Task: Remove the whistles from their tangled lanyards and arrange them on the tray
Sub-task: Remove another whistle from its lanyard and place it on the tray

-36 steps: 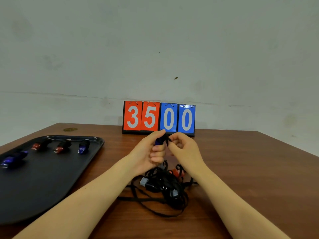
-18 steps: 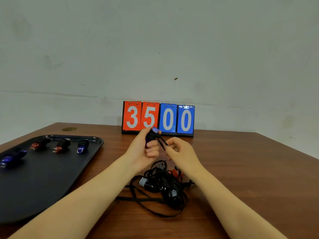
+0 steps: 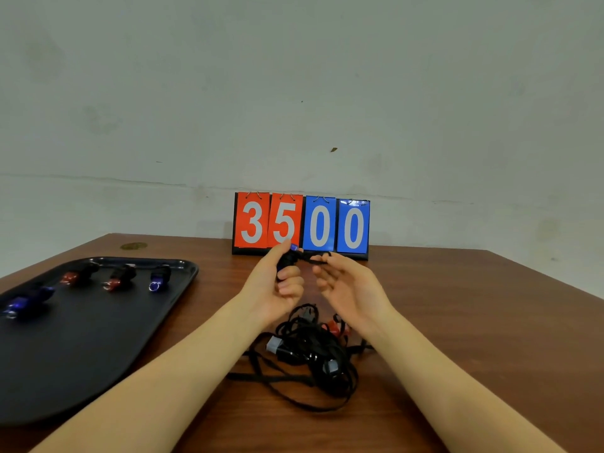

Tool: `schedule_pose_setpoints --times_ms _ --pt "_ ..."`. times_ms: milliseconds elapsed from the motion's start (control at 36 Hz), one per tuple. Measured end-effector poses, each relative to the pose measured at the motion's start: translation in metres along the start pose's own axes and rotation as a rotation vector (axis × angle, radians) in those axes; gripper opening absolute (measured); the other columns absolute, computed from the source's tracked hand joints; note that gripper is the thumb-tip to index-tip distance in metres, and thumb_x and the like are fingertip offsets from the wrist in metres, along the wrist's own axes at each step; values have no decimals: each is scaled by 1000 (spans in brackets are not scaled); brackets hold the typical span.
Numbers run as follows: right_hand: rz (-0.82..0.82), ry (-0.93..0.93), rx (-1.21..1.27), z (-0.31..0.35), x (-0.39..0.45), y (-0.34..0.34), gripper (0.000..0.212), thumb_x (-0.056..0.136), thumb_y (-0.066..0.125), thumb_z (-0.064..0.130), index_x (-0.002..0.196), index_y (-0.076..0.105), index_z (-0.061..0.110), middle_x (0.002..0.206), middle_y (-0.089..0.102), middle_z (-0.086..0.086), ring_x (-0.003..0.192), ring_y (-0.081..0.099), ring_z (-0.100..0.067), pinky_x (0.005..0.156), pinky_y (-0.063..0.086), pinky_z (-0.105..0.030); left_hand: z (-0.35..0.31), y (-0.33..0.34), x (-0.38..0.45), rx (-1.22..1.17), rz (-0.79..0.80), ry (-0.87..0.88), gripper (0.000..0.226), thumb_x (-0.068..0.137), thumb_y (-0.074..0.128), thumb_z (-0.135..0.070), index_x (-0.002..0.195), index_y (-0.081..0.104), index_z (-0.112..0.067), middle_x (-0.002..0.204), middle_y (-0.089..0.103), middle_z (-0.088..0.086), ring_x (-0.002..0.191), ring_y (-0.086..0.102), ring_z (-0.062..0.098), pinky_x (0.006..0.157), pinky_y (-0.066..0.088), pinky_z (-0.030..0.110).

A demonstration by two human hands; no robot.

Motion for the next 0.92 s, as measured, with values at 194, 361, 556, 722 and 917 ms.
schedule_pose_setpoints --times_ms 194,361,556,722,917 --pt "8 -68 35 7 2 0 10 84 55 15 81 60 7 72 58 -3 62 47 -11 60 41 -22 8 7 -1 -47 41 -43 21 89 61 -30 95 50 -12 50 25 -6 34 24 5 29 22 14" --pt "11 -145 -511 6 3 4 21 96 47 7 79 59 10 69 51 0 55 40 -8 55 36 -22 -4 -1 -1 -59 -19 36 20 93 59 -30 101 56 -12 51 26 -6 36 24 4 30 24 13" --pt "66 -351 -1007 18 -9 19 16 94 54 11 80 59 18 65 54 15 60 46 4 61 40 -10 -9 -4 -2 -65 -5 44 27 96 53 -34 107 53 -9 54 28 -6 38 27 4 32 25 12" --pt "68 -501 -1289 24 -17 19 14 92 57 12 81 54 20 71 50 10 63 46 0 62 38 -9 -9 2 -2 191 25 85 30 101 40 -31 118 53 -10 58 30 -3 45 26 6 37 24 14" --pt "73 -572 -1399 26 -19 23 15 94 56 16 84 51 26 72 49 13 68 48 0 63 37 -9 -12 4 -8 950 -68 233 16 97 45 -30 91 54 -18 63 43 -5 49 37 7 43 33 20"
Point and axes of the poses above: each hand's wrist, its own x-axis towards the middle knuckle, its own y-axis out of the palm, z = x × y, the point moved 8 cm from there along x, towards the middle knuckle
